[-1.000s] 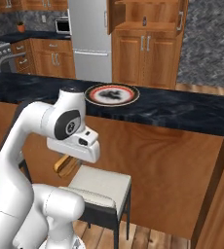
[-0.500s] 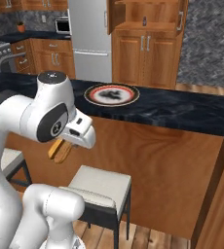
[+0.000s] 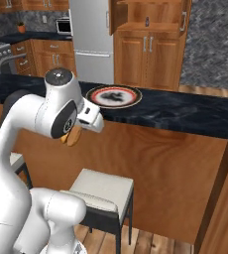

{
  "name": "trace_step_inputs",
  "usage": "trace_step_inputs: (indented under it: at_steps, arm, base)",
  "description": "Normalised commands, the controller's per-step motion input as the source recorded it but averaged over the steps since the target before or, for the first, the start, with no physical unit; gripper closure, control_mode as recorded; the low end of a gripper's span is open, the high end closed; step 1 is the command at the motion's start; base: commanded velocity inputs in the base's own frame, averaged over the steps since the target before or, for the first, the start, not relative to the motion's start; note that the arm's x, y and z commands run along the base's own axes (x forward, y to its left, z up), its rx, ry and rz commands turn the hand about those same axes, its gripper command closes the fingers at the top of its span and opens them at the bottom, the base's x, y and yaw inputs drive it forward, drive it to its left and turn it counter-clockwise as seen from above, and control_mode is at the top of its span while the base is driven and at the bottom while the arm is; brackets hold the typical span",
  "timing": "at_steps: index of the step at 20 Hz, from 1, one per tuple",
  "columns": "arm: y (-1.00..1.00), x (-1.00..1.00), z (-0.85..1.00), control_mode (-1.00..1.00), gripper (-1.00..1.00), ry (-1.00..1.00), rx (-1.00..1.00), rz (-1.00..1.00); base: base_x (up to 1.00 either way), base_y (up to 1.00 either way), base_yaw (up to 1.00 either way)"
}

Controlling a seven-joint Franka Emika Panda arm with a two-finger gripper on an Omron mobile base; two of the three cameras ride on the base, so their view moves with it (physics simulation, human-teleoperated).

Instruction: Move the hot dog bun to the plate on the dining table and place the condiment next to that plate. Then navigate to the fridge and take the sausage and place it on the plate as well.

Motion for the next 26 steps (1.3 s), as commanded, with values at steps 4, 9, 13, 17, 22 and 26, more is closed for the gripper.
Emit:
trace_step_inputs:
  at_steps: [4,9,13,17,22,26]
  arm:
    - [-0.10,0.98,0.12,-1.00,1.00,-0.10,-0.02,0.00]
    - [-0.15,0.79,0.24,-1.00,1.00,-0.08,-0.01,0.00]
    - [-0.26,0.67,0.20,-1.00,1.00,-0.16,-0.03,0.00]
    - [-0.23,0.79,0.15,-1.00,1.00,-0.07,-0.02,0.00]
    - [-0.01,0.57,0.05,-1.00,1.00,-0.03,-0.02,0.00]
    - [0.00,0.56,-0.03,-1.00,1.00,0.00,0.00,-0.01]
  base:
    - [0.00,0.00,0.00]
    - [0.00,0.00,0.00]
    - [0.00,0.00,0.00]
    - [0.00,0.00,0.00]
    - [0.00,0.00,0.00]
    - [0.00,0.00,0.00]
